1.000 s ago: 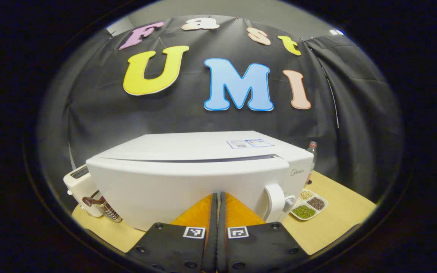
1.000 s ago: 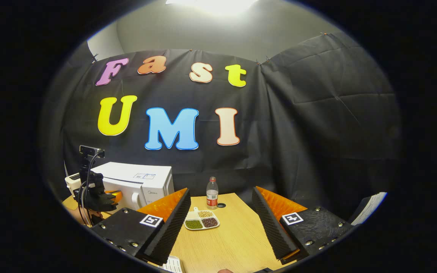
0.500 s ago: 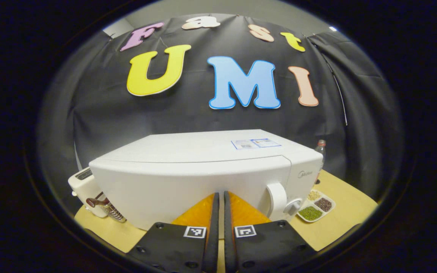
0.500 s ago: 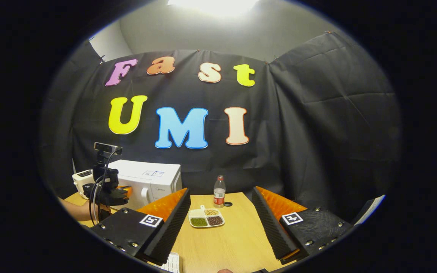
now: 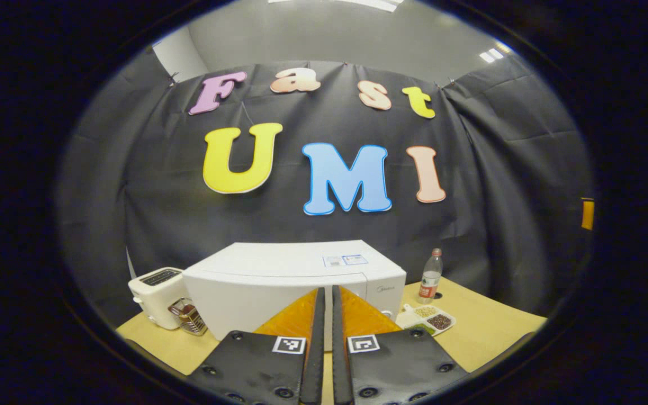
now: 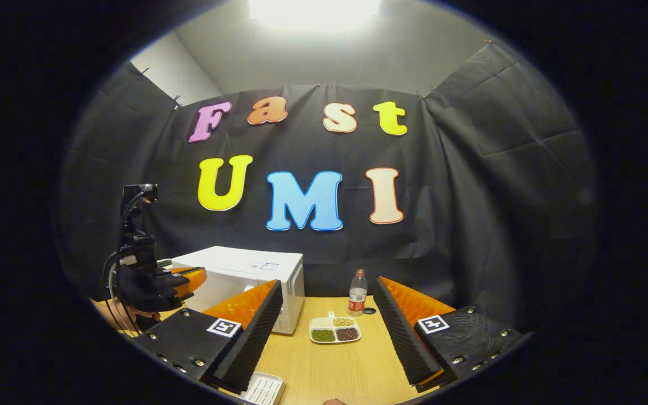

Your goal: Open the microwave oven with the left hand, put the food in, and close the microwave oven.

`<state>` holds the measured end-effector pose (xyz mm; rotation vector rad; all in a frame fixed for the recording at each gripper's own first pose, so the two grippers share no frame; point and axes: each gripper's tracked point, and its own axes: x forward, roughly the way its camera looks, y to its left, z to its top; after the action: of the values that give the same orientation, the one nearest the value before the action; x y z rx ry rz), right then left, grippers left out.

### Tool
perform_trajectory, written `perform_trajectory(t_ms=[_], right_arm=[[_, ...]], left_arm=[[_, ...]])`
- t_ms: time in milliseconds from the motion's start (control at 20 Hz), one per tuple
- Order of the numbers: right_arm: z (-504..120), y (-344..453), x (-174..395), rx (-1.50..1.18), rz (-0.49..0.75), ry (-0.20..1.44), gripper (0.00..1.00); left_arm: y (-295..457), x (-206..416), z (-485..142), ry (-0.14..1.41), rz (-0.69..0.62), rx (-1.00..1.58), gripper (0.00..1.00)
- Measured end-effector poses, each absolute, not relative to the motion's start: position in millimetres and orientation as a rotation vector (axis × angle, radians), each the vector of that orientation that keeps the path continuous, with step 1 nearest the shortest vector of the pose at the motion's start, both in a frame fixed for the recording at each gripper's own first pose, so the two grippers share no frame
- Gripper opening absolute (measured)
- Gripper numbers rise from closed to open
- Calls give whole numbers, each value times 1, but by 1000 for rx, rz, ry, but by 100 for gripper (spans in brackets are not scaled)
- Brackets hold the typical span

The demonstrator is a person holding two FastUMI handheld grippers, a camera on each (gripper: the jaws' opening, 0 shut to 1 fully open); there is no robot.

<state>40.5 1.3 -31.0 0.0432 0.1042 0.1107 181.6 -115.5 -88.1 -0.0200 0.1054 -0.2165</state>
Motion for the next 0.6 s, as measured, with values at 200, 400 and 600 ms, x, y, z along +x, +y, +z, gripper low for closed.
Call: perform_trajectory(t_ms=[200, 400, 600], right_arm=[[-24, 12, 37, 63, 179, 84, 98], [-20, 31, 30, 91, 214, 69, 98], [-16, 49, 28, 115, 220, 57, 98]], left_arm=[[-92, 129, -45, 57, -157, -23, 13], [-64, 84, -27, 46, -114, -25, 13], [-41, 44, -10, 18, -100, 0, 13]])
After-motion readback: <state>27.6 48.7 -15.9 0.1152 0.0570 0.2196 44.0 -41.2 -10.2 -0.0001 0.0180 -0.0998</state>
